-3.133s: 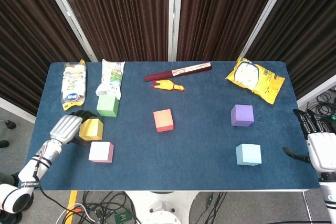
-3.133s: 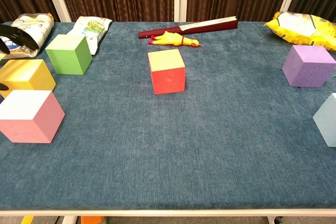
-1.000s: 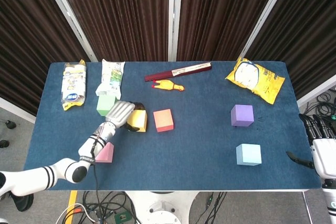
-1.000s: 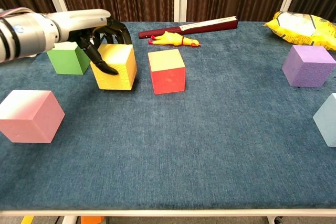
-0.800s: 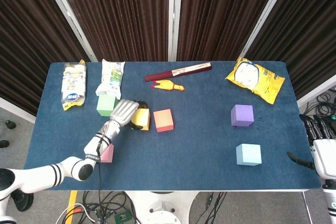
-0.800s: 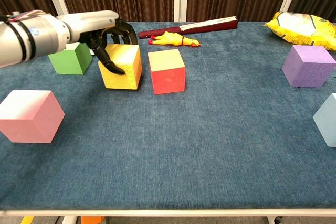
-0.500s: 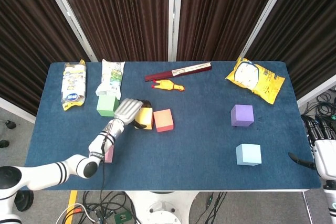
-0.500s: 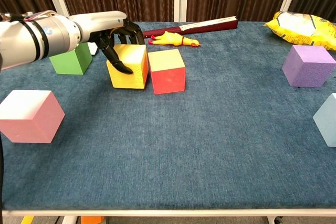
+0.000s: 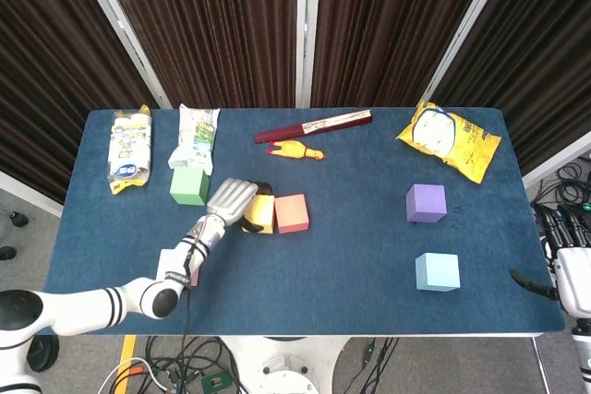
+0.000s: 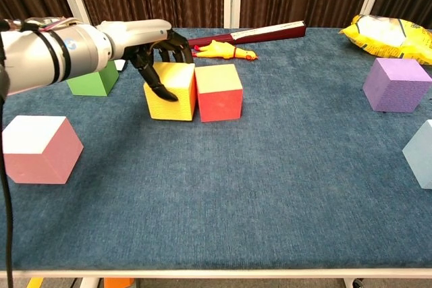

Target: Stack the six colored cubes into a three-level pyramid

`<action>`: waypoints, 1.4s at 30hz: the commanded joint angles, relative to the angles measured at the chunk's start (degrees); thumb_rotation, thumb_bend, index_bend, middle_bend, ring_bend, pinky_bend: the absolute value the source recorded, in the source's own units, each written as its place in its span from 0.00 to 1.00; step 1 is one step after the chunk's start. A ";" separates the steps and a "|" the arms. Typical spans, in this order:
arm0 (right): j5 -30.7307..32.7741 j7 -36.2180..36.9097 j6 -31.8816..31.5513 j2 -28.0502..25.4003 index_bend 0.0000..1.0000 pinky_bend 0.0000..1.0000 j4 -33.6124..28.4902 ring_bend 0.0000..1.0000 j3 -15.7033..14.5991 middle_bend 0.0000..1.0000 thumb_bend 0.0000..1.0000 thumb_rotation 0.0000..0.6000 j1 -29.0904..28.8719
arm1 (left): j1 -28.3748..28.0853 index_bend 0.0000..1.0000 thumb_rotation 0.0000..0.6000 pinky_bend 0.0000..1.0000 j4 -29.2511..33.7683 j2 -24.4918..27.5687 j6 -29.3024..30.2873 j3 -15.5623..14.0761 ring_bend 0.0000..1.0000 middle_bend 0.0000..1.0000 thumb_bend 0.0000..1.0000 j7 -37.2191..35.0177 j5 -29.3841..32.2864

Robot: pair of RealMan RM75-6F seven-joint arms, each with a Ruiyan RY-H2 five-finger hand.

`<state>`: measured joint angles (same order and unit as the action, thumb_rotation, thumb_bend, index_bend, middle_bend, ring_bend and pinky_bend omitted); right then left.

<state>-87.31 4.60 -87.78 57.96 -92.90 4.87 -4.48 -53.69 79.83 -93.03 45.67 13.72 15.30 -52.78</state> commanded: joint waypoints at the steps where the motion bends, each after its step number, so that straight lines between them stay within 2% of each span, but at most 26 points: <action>1: 0.03 0.09 -0.12 -0.07 0.00 0.19 0.04 0.05 -0.02 0.12 0.01 1.00 0.13 | -0.67 0.43 1.00 0.55 -0.51 -0.59 -0.46 0.30 0.41 0.43 0.21 0.00 0.30; 10: 0.19 0.28 -0.25 -0.14 0.00 0.19 0.13 0.05 0.10 0.12 0.01 1.00 0.34 | -2.52 0.43 1.00 0.55 -2.66 -2.40 -0.32 0.68 0.41 0.43 0.21 0.97 0.47; 22: -0.05 0.33 -0.08 -0.09 0.00 0.19 0.23 0.05 0.17 0.12 0.01 1.00 0.23 | -2.10 0.43 1.00 0.54 -1.03 -1.68 0.78 -0.59 0.41 0.43 0.21 2.22 1.31; 32: 0.10 0.52 -0.51 -0.31 0.00 0.19 0.26 0.05 -0.01 0.12 0.01 1.00 0.82 | -3.61 0.43 1.00 0.54 -2.72 -3.46 0.88 0.31 0.41 0.43 0.21 3.12 2.36; 42: 0.04 0.61 -0.34 -0.30 0.00 0.19 0.36 0.05 0.13 0.12 0.01 1.00 0.69 | -3.97 0.43 1.00 0.54 -3.83 -4.13 1.29 -0.03 0.41 0.43 0.21 3.91 2.33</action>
<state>-87.27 5.21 -88.11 57.67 -92.55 5.00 -3.79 -57.66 76.01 -97.16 46.96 13.70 19.20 -50.46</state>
